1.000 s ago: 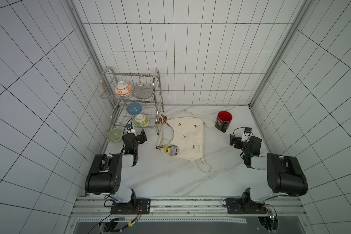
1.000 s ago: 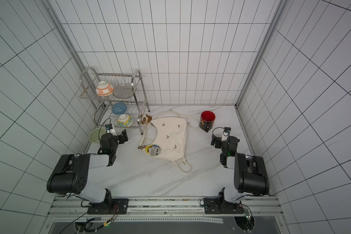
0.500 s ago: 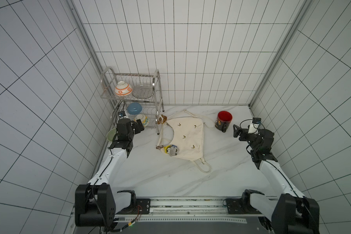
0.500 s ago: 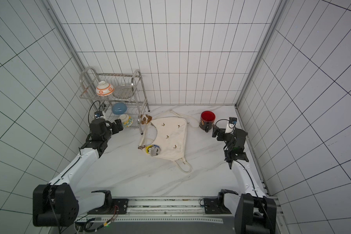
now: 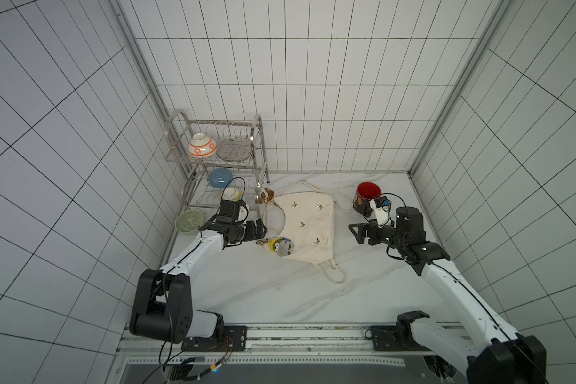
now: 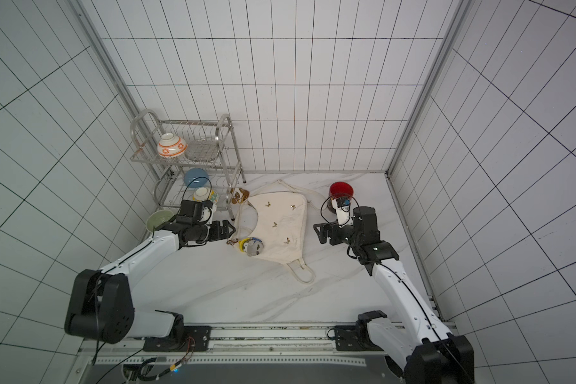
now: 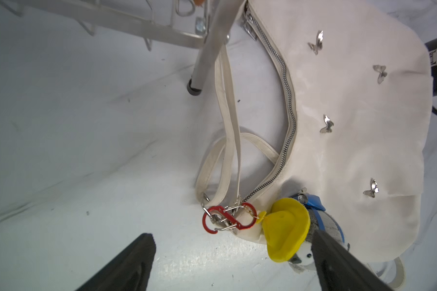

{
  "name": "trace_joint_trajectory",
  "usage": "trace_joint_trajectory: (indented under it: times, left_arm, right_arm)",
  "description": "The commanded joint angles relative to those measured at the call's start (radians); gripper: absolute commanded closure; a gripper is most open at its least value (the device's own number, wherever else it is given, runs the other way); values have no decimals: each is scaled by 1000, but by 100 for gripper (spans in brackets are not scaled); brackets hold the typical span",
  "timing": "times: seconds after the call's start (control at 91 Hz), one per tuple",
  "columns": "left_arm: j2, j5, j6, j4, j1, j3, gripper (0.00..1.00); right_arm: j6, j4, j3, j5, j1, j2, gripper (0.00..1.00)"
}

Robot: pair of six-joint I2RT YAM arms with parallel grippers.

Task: Remove the decoration from the bag
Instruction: Pick up the bag from the center of the board.

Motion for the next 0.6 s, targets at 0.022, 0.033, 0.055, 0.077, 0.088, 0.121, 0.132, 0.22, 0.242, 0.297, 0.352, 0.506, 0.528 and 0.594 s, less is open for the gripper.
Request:
trace_joint_trajectory:
  times: [0.022, 0.033, 0.055, 0.077, 0.088, 0.121, 0.132, 0.22, 0.242, 0.297, 0.352, 0.506, 0.528, 0.594]
  left_arm:
    - [94, 10, -6, 16, -30, 90, 2]
    - [103, 9, -6, 14, -32, 99, 2]
    - [122, 7, -8, 11, -35, 112, 2]
    - [142, 3, -11, 7, -37, 124, 2]
    - [152, 2, -11, 8, -37, 129, 2]
    - [182, -7, -15, 7, -39, 142, 2]
    - [191, -11, -15, 7, -39, 145, 2]
    - [258, -26, -11, -12, -39, 189, 7]
    - [281, -24, -11, -19, -40, 201, 9]
    - [319, -42, 3, -45, -51, 233, 13]
    - [349, -88, 19, -65, -69, 257, 14]
    - [401, -126, 12, -81, -91, 293, 22]
    - [407, -134, 14, -80, -97, 295, 23]
    - [422, -147, 11, -82, -110, 305, 27]
  right_arm:
    - [12, -39, 20, 40, 43, 18, 1]
    - [12, -39, 20, 42, 45, 20, 1]
    - [13, -40, 21, 45, 48, 19, 1]
    - [14, -39, 21, 49, 49, 19, 1]
    - [15, -39, 21, 50, 50, 20, 1]
    - [16, -37, 20, 54, 52, 22, 1]
    - [16, -36, 19, 55, 51, 21, 1]
    - [12, -36, 16, 64, 54, 25, 1]
    - [12, -34, 16, 64, 54, 26, 1]
    - [14, -28, 16, 62, 54, 28, 1]
    - [14, -21, 16, 59, 54, 33, 1]
    - [15, -7, 10, 58, 53, 38, 1]
    - [16, -5, 8, 57, 54, 38, 1]
    - [17, 4, 4, 55, 54, 38, 1]
